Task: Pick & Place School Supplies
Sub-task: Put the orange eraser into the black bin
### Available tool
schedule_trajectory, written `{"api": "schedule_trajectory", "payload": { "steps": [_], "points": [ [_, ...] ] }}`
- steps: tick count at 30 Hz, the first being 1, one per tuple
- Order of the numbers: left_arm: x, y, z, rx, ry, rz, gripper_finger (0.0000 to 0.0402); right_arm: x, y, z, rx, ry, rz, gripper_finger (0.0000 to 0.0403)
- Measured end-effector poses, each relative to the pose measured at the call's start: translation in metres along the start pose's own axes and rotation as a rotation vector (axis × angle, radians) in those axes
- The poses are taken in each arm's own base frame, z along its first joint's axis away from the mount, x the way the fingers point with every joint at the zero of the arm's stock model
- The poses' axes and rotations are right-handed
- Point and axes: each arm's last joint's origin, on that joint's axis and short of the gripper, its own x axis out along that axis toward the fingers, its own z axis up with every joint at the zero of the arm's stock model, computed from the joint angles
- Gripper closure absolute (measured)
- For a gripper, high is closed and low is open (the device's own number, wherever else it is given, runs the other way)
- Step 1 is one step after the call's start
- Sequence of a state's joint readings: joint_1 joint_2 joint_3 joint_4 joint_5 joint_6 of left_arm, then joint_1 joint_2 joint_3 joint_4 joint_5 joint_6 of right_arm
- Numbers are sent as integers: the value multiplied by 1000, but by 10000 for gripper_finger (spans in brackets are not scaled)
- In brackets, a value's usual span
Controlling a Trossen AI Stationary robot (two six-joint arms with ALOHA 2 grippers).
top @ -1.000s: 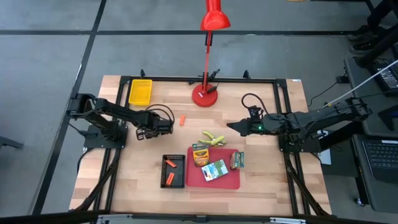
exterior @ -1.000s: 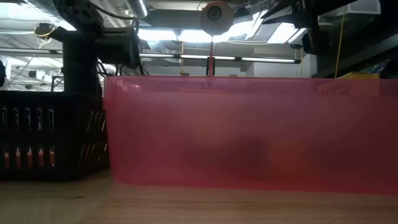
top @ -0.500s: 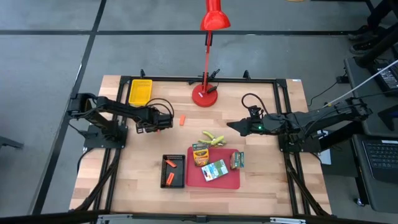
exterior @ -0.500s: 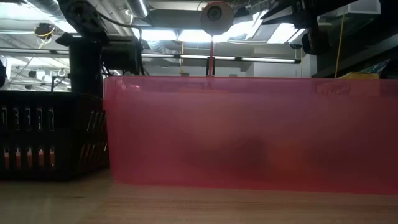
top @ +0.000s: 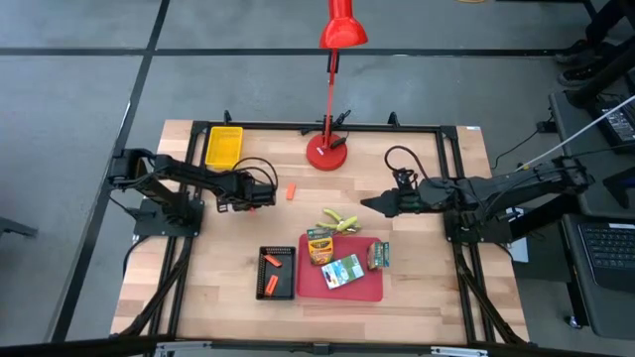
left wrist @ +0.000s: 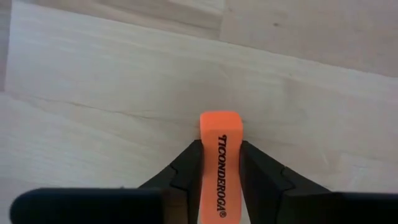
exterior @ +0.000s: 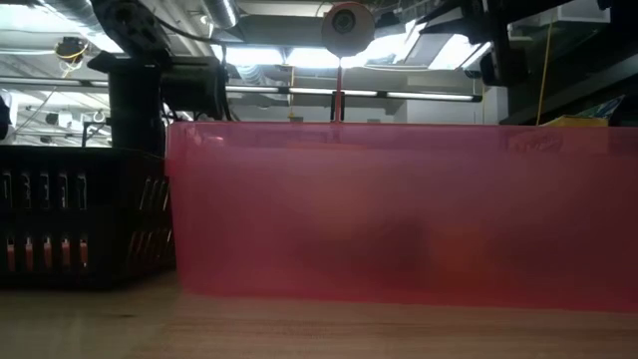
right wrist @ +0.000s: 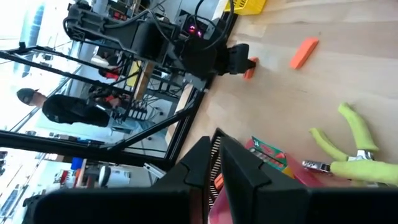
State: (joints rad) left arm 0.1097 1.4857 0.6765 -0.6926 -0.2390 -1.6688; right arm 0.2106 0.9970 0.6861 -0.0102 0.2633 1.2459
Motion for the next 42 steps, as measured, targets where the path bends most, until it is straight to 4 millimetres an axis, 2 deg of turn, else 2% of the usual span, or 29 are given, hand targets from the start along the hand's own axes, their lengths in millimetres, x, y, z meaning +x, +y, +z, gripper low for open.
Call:
{"api": "schedule_trajectory", "payload": {
  "steps": [3, 9, 13, 19, 23, 28, 36, 42],
  "points": [
    [-3, -3, -5, 18, 12, -23, 318, 1, 0, 2, 1, 1, 6, 362],
    [-24, -30, -20, 154, 55, -234, 319, 1, 0, 5, -13, -18, 12, 362],
    [-53, -55, -34, 313, 72, -428, 319, 1, 1, 5, -10, -34, 13, 362],
    [-93, -74, -50, 508, 90, -590, 319, 1, 2, 5, 4, -58, 13, 362],
    [-104, -73, -62, 611, 144, -616, 320, 0, 2, 5, 14, -65, 11, 362],
    [-104, -56, -82, 742, 226, -535, 320, 0, 3, 2, 26, -64, 13, 362],
    [-110, -39, -113, 888, 312, -535, 317, -1, 3, 0, 58, -78, 11, 362],
    [-111, -38, -114, 901, 286, -541, 263, -1, 3, 0, 60, -79, 11, 362]
  ]
}}
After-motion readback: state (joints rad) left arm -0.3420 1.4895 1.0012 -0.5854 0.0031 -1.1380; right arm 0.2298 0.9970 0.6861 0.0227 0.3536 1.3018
